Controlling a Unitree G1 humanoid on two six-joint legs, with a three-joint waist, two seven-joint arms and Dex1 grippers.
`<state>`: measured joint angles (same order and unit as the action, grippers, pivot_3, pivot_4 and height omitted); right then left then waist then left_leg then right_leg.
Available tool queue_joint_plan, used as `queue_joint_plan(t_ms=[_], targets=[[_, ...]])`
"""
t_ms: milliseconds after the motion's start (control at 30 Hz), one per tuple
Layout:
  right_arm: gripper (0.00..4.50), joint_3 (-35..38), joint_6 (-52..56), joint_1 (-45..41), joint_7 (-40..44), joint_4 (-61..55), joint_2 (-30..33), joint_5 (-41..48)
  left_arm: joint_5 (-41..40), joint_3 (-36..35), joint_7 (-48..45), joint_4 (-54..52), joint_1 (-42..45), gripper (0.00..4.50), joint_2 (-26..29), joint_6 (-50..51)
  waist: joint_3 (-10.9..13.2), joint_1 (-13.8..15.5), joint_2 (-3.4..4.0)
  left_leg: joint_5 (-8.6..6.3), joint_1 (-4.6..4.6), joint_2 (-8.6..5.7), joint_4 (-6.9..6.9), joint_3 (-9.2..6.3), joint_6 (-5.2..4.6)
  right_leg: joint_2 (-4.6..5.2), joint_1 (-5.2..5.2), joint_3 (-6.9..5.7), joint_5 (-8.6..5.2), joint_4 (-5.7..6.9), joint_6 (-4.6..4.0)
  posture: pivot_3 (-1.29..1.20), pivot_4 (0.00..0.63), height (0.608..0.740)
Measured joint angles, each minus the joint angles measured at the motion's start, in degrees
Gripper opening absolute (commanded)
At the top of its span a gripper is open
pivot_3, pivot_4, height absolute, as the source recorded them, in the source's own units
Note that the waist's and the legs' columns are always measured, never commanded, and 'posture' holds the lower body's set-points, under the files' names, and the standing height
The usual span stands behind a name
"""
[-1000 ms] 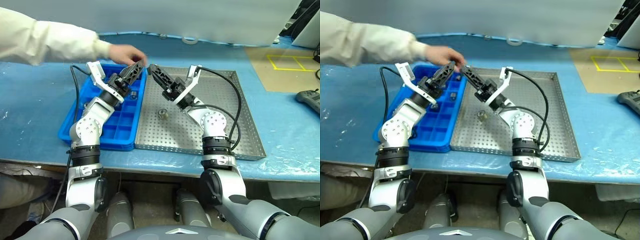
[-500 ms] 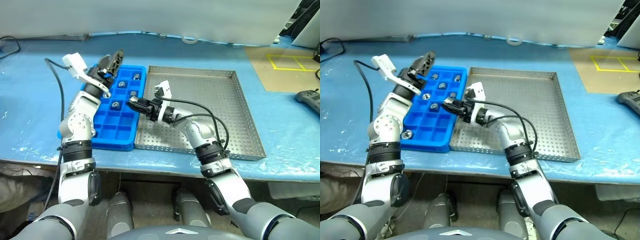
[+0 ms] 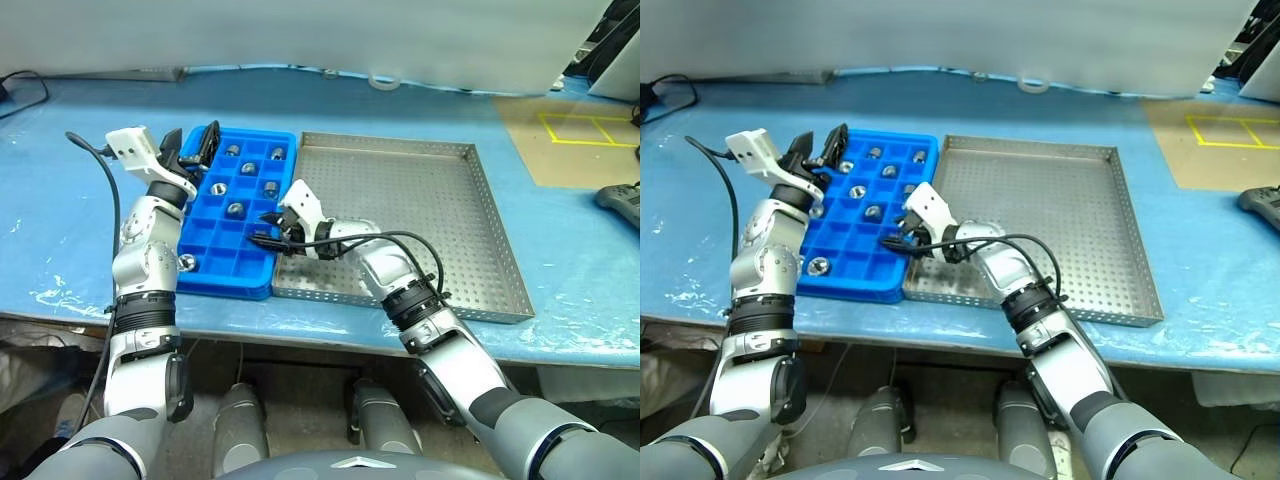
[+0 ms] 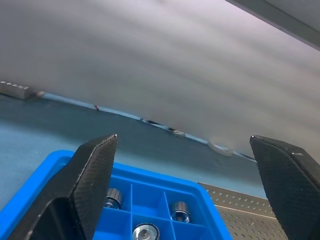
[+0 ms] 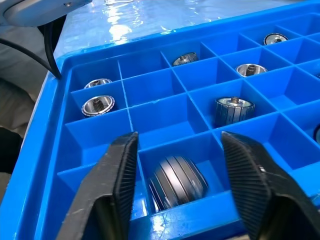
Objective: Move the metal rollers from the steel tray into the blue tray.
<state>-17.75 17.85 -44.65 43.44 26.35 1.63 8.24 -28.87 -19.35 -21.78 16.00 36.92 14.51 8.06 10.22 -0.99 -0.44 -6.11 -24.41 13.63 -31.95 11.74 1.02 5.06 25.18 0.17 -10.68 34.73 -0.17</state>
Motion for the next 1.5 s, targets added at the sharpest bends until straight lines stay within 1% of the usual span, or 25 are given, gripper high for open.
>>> queue_joint_plan(t_ms=[100,167,267,367,433,533,733,833,900,933,1000,1067,1167,1233,1267,1333,1433,1500], targets=[[3.36,2.71,0.17,0.0,-0.46,0.73,0.35,0.9,0.13,1.71,-1.47,-0.25,-0.16,4.5,0.02,0.53,0.0,0.18,0.0,0.0,-0.03,-0.01,-0.03,0.0,0.0,0.01,-0.02,0.01,0.0,0.0,-0.01,-0.38,0.15,0.74],[3.36,6.11,0.37,-0.02,-0.94,1.28,1.38,2.2,0.13,2.68,-2.79,-0.36,-0.19,4.5,0.32,1.1,0.0,0.21,-0.01,0.0,-0.08,-0.03,-0.05,0.0,-0.01,0.01,-0.01,0.02,0.01,-0.01,-0.01,-0.38,0.15,0.74],[3.36,11.16,0.15,-1.38,-2.01,2.76,4.91,3.45,0.1,4.17,-5.67,-1.13,-0.61,4.5,1.46,1.95,0.01,0.12,-0.01,-0.01,-0.09,-0.01,-0.09,0.02,-0.02,0.0,0.02,0.02,0.01,-0.01,-0.02,-0.39,0.15,0.74],[3.36,13.5,-1.34,-2.26,-2.3,4.64,9.23,2.8,0.24,5.26,-8.1,-1.42,-0.84,4.5,2.78,2.32,0.0,0.11,-0.01,-0.01,-0.06,0.03,-0.08,0.02,-0.02,-0.02,0.01,0.02,0.01,-0.01,-0.03,-0.39,0.15,0.74],[3.36,13.52,-2.26,-2.2,-2.19,6.22,11.07,1.51,0.51,5.56,-9.18,-1.42,-1.03,4.5,3.56,2.33,0.0,-0.08,-0.01,-0.01,-0.06,0.03,-0.08,0.05,-0.02,-0.04,0.04,0.02,0.01,0.0,-0.03,-0.39,0.15,0.74],[3.36,10.99,-3.36,-1.75,-0.97,7.86,13.44,-1.63,0.59,6.07,-10.0,-1.42,-1.04,4.5,3.55,2.33,0.01,-0.1,-0.01,-0.01,-0.06,0.02,-0.1,0.06,-0.03,-0.03,0.04,0.01,0.01,0.0,-0.03,-0.39,0.15,0.74],[3.36,7.87,-0.1,1.93,5.03,5.55,12.57,-1.55,0.36,6.04,-10.09,-1.43,-1.94,4.5,3.2,2.69,0.01,-0.07,-0.01,-0.04,-0.06,0.03,-0.14,0.08,-0.06,-0.03,0.04,0.01,0.01,0.0,-0.03,-0.38,0.15,0.74],[2.73,4.51,-0.3,2.26,5.16,5.3,12.82,-4.62,0.3,6.02,-9.97,-1.69,-2.34,4.5,3.19,3.18,0.01,0.0,-0.01,-0.03,-0.05,0.03,-0.17,0.07,-0.06,-0.02,0.03,0.0,0.01,0.03,-0.03,-0.37,0.15,0.74],[2.04,3.66,-1.27,2.5,5.07,5.46,12.9,-5.88,0.28,5.78,-9.71,-2.12,-2.32,4.5,3.29,3.17,0.01,0.12,-0.02,-0.03,-0.05,0.02,-0.18,0.07,-0.06,0.0,0.01,0.0,0.01,0.03,-0.03,-0.36,0.15,0.74],[1.79,3.72,-1.49,2.49,5.0,5.51,12.76,-5.99,0.26,5.37,-9.17,-2.23,-2.29,4.5,3.35,3.04,0.01,0.12,-0.01,-0.04,-0.04,0.01,-0.19,0.07,-0.07,0.0,-0.01,0.0,0.01,0.03,-0.03,-0.36,0.15,0.74],[1.78,5.51,-1.33,2.46,4.91,5.87,11.27,-4.78,0.25,3.54,-6.85,-2.18,-2.02,4.5,3.35,2.21,0.02,0.08,-0.03,-0.04,-0.06,0.03,-0.19,0.07,-0.06,-0.01,0.02,0.0,0.02,0.04,-0.03,-0.35,0.15,0.74],[1.78,8.83,-0.65,1.69,4.95,5.85,8.61,-1.08,0.25,0.89,-3.57,-1.5,-0.93,4.5,3.35,0.69,0.03,-0.16,-0.03,-0.03,-0.07,0.05,-0.19,0.07,-0.06,-0.04,0.1,0.0,0.03,0.09,-0.05,-0.32,0.15,0.74],[1.78,14.77,1.5,-3.18,4.92,4.72,3.81,5.94,0.13,-3.54,1.34,-0.85,0.89,4.5,4.15,-1.83,0.03,-0.7,-0.02,-0.03,-0.05,0.08,-0.17,0.06,-0.05,-0.09,0.13,0.01,0.04,0.13,-0.07,-0.28,0.15,0.74],[1.78,16.48,2.55,-6.0,5.54,2.93,1.39,9.03,0.16,-4.85,2.5,-0.99,0.51,4.5,5.24,-2.48,0.03,-0.63,-0.03,-0.03,-0.05,0.09,-0.11,0.05,-0.05,-0.09,0.11,-0.03,0.03,0.08,-0.07,-0.27,0.15,0.74],[1.78,16.19,2.85,-6.67,6.35,2.11,0.27,9.8,0.15,-5.32,2.89,-1.29,-0.15,4.5,5.55,-2.58,0.02,-0.48,-0.03,-0.03,-0.04,0.09,-0.07,0.05,-0.05,-0.08,0.08,-0.05,0.01,0.03,-0.09,-0.26,0.15,0.74],[1.78,12.9,2.98,-6.49,8.98,1.52,-1.34,9.57,0.1,-5.82,3.68,-2.29,-2.23,4.5,5.67,-2.57,0.02,0.14,-0.04,-0.06,-0.07,0.1,-0.03,0.04,-0.03,-0.08,0.07,-0.07,-0.01,-0.01,-0.11,-0.24,0.15,0.74],[1.78,4.81,0.32,-6.26,10.18,5.13,-4.16,4.11,0.36,-5.92,4.83,-3.25,-4.22,4.5,5.73,-2.57,0.03,0.48,-0.06,-0.03,-0.16,0.13,-0.01,-0.01,0.03,-0.08,0.12,-0.12,-0.02,0.02,-0.13,-0.23,0.15,0.74],[1.78,0.87,-1.9,-6.26,10.52,7.55,-5.4,1.07,0.98,-5.8,5.27,-4.08,-4.68,4.5,5.83,-2.59,0.04,0.99,-0.06,-0.01,-0.26,0.13,-0.02,-0.07,0.06,-0.01,0.13,-0.12,-0.02,0.03,-0.13,-0.22,0.15,0.74]])
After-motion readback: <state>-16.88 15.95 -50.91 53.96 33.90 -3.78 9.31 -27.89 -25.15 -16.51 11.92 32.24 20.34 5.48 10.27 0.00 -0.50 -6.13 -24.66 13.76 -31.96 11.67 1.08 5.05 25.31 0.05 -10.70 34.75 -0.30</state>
